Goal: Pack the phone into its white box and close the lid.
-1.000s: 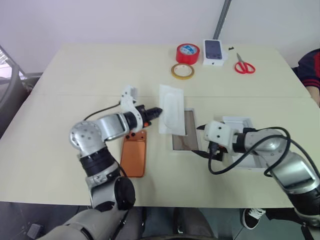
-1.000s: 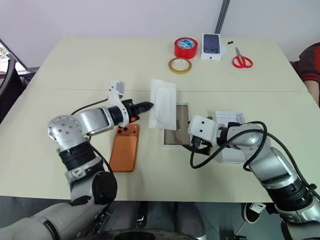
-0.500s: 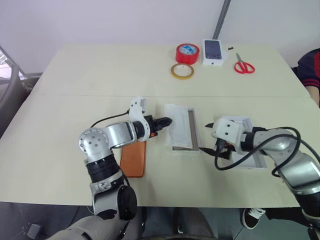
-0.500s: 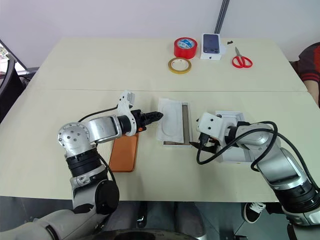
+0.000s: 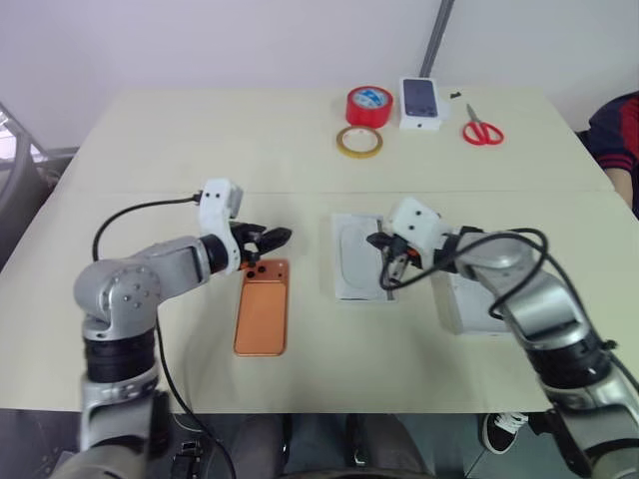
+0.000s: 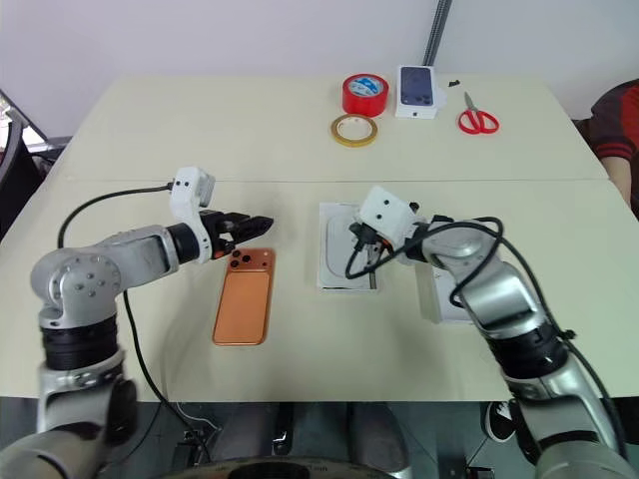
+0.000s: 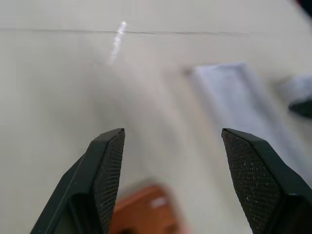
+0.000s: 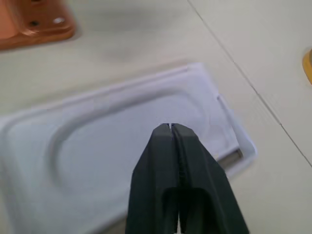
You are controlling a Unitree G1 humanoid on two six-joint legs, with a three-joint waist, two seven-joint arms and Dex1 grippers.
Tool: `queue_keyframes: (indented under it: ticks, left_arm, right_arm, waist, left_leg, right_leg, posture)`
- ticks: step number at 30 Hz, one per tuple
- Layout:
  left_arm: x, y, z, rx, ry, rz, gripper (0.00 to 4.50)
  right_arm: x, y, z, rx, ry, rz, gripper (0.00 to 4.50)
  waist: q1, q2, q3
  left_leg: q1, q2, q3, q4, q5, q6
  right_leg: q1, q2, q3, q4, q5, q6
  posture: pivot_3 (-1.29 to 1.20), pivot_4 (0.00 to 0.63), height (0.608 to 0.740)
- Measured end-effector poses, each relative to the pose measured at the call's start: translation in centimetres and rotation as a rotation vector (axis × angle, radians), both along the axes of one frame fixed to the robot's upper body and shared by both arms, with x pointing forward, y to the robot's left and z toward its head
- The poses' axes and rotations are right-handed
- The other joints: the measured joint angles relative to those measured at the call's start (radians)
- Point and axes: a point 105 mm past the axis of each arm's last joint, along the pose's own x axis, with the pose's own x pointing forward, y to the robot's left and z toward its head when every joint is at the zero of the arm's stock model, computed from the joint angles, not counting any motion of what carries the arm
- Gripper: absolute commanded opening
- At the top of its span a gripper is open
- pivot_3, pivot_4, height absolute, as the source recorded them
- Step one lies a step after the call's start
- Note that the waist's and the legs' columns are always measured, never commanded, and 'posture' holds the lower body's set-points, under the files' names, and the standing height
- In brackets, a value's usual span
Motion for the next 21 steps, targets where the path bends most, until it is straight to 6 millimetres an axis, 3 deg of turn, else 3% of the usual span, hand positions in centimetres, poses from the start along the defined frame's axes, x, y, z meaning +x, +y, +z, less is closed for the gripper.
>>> queue_keyframes:
  ticks: [7, 12, 21]
  left_arm:
    - [-1.6, 0.2, -1.4, 0.132, -0.13, -0.196, 3.32]
    - [-2.6, 0.0, -2.2, 0.119, -0.129, -0.239, 3.32]
    - [-3.3, -0.5, -2.5, 0.1, -0.124, -0.263, 3.32]
  right_arm:
    - [2.1, 1.9, -1.7, -0.03, 0.015, -0.061, 0.02]
    - [3.0, 0.9, -2.4, -0.11, -0.01, -0.124, 0.02]
    - [2.8, -1.4, -2.2, -0.254, -0.045, -0.13, 0.02]
  waist:
    - [-0.006, 0.0, 0.0]
    - [-0.006, 0.0, 0.0]
    - [-0.007, 0.0, 0.0]
  left_leg:
    - [-0.001, 0.0, 0.0, -0.001, 0.0, 0.001]
    - [-0.001, 0.0, 0.0, -0.002, -0.004, 0.008]
    - [-0.001, 0.001, 0.0, -0.001, -0.005, 0.009]
  right_leg:
    - [-0.001, -0.001, 0.0, 0.0, 0.0, 0.0]
    - [-0.002, -0.001, 0.0, 0.0, 0.0, 0.0]
    - [-0.002, -0.001, 0.0, 0.001, 0.0, 0.0]
  posture:
    - [0.0, 0.15, 0.74]
    - [0.0, 0.15, 0.74]
    - [0.0, 0.15, 0.74]
